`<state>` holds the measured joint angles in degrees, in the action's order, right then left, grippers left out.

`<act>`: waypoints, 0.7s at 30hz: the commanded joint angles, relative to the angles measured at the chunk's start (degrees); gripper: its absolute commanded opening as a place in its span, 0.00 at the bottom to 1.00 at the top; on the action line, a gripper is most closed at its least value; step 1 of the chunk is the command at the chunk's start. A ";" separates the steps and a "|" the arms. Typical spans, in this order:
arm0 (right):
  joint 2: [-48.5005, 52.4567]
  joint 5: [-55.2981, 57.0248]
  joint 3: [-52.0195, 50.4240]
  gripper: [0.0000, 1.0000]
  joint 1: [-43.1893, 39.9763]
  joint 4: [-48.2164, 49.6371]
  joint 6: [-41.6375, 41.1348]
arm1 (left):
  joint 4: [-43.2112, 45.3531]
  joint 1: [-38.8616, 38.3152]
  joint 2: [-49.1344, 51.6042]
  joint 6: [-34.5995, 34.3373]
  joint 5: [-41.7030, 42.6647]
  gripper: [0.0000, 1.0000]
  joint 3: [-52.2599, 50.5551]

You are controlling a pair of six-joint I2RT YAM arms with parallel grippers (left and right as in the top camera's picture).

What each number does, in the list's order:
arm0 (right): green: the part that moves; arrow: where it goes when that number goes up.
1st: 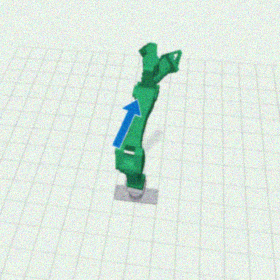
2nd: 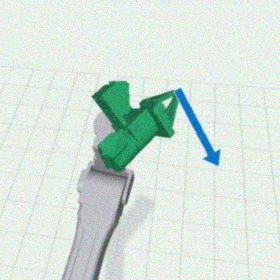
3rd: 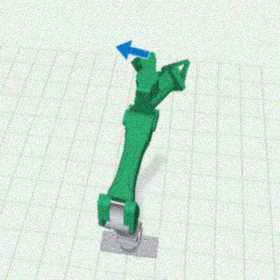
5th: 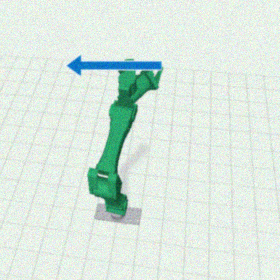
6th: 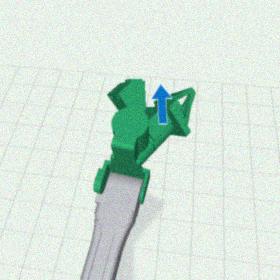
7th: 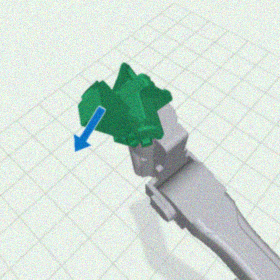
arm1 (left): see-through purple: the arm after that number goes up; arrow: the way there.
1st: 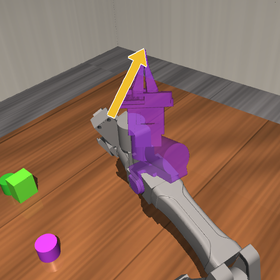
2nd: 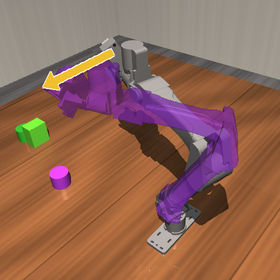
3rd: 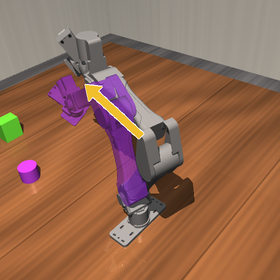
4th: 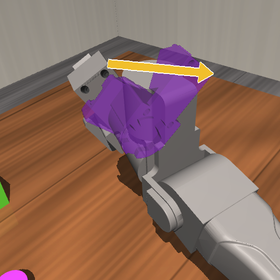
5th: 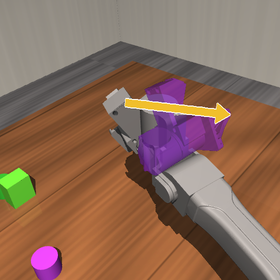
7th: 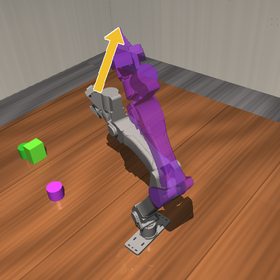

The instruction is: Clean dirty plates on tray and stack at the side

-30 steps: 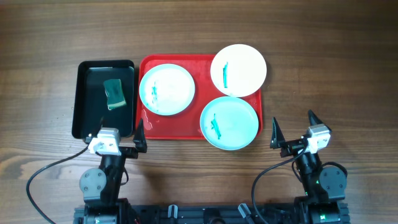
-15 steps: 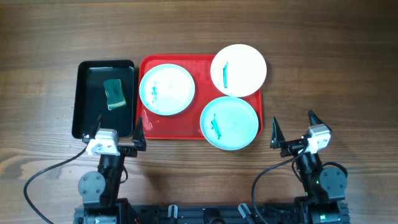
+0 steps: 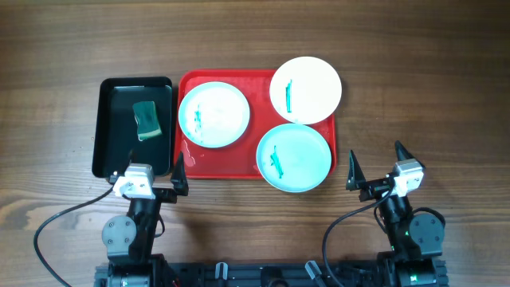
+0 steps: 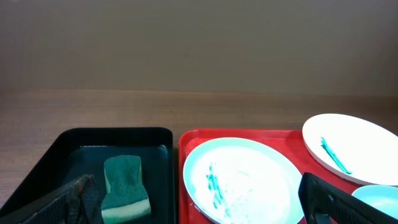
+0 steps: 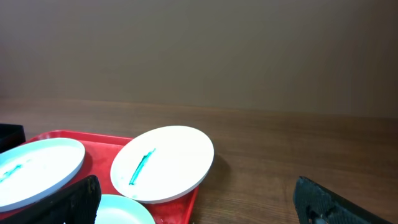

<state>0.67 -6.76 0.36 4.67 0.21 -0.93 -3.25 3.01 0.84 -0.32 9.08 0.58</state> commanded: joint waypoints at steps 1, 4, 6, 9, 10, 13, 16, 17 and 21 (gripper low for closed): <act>-0.39 0.90 -0.04 1.00 -0.17 0.13 0.79 | -0.26 -0.26 -0.42 -0.55 0.07 1.00 -0.26; -0.39 0.87 -0.04 1.00 -0.17 0.13 0.79 | -0.26 -0.28 -0.42 -0.55 0.07 1.00 -0.26; -0.39 0.85 -0.04 1.00 -0.17 0.68 0.87 | -0.26 -0.28 -0.42 -0.55 0.11 1.00 -0.26; -0.39 -0.48 0.02 1.00 -0.17 2.08 0.87 | 0.70 -0.26 -0.42 -0.52 0.33 1.00 -0.26; -0.37 -2.29 0.20 1.00 -0.17 2.05 0.87 | 1.55 -0.26 -0.42 -0.52 0.33 1.00 -0.24; 1.38 -7.61 2.10 1.00 -0.17 2.03 0.74 | 0.68 -0.22 -0.15 -0.59 2.80 1.00 2.40; 6.10 -10.32 6.14 1.00 -0.17 1.86 0.68 | -4.87 -0.22 2.34 -0.50 3.06 1.00 8.24; 9.16 -11.30 8.59 1.00 -0.17 1.84 0.68 | -8.17 -0.22 4.59 0.15 2.82 1.00 11.89; 23.39 -13.14 20.57 1.00 -0.17 -1.73 -1.25 | -17.20 -0.22 15.17 0.11 1.77 1.00 24.94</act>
<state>14.85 -16.16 11.40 4.67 0.62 -0.80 -16.21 3.01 8.64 -0.30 10.79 15.38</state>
